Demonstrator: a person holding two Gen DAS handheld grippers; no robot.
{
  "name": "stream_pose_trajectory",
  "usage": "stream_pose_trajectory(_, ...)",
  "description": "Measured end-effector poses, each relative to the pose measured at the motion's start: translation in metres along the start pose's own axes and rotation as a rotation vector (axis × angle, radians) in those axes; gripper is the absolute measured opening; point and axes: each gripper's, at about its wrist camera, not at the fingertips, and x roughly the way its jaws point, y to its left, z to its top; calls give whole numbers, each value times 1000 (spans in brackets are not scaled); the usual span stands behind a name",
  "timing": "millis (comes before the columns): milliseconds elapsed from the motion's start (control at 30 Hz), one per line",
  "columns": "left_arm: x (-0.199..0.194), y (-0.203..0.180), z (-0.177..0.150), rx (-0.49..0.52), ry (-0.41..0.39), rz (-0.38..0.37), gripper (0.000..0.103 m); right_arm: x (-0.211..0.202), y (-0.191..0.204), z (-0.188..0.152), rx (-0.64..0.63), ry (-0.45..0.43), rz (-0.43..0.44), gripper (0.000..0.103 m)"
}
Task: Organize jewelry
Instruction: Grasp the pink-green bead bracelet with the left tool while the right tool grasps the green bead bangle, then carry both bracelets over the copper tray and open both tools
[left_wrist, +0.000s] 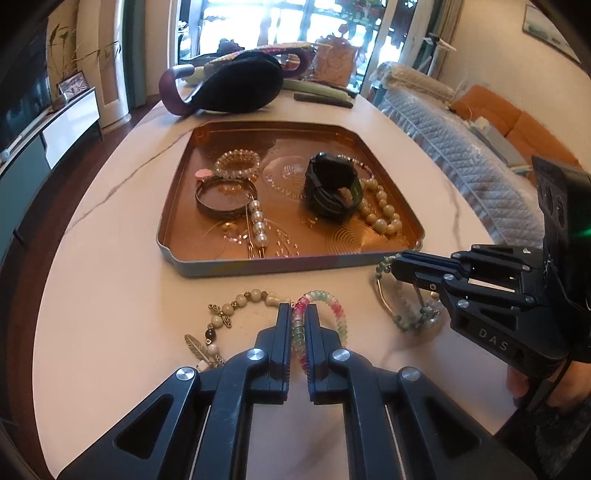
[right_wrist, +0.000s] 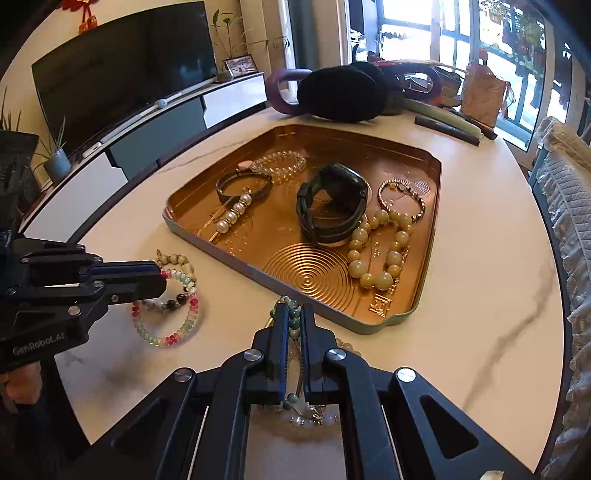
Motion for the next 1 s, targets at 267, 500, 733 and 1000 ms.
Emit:
stream_pose_trajectory(267,-20,-17,6,47,-70,8,7,-29,10,7,-19,-82,14,5)
stream_pose_trajectory(500,-32,-25,5,59,-101,19,7,-51,12,5,5,-139,39,5)
stream_pose_trajectory(733,-55,-36,0,96,-171,66,7,-79,13,5,5,-188,40,5)
stream_pose_trajectory(1000,-85,-37,11,69,-244,44,7,-118,11,21,1,-277,31,5)
